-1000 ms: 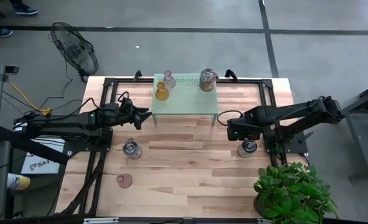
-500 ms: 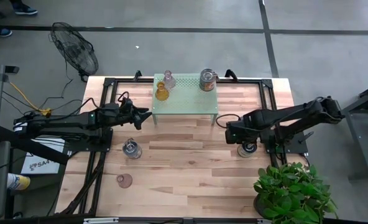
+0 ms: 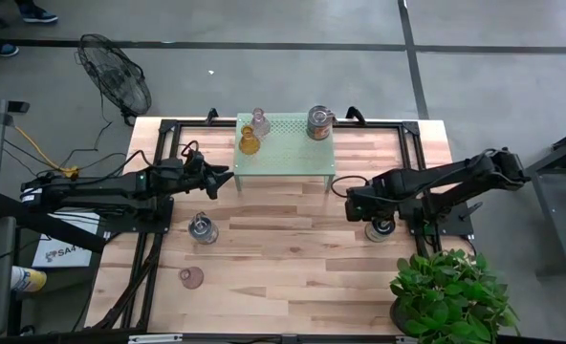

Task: Pick & Place candle stick holders
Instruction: Put the right silver scented candle on the shelf

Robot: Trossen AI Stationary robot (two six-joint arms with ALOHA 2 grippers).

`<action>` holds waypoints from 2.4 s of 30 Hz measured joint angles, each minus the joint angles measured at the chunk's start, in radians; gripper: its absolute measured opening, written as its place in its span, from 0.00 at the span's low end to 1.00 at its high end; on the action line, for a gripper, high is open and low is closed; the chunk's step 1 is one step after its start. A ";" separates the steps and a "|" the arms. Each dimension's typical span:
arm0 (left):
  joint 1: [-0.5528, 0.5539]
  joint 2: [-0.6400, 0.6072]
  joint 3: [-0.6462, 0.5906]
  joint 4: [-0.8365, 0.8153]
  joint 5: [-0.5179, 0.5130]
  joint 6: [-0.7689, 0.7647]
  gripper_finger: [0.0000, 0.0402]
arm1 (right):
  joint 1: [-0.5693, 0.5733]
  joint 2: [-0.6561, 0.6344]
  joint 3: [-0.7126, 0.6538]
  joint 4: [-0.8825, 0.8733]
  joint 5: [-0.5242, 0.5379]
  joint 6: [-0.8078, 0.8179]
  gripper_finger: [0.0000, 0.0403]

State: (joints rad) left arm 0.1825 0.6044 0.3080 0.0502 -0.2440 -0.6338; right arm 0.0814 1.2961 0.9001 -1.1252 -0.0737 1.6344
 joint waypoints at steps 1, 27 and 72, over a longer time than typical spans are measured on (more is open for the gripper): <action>0.000 0.000 0.000 0.000 0.000 0.000 0.46 | 0.000 0.000 0.000 0.000 0.003 0.000 0.27; 0.000 0.000 0.000 0.000 0.000 0.000 0.46 | 0.026 0.045 0.004 0.010 -0.010 -0.001 0.27; 0.000 0.000 0.000 0.000 0.000 0.000 0.46 | 0.033 0.109 0.005 0.023 0.026 -0.022 0.08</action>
State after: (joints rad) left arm 0.1829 0.6048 0.3080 0.0502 -0.2436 -0.6338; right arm 0.1143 1.4048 0.9054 -1.1019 -0.0475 1.6122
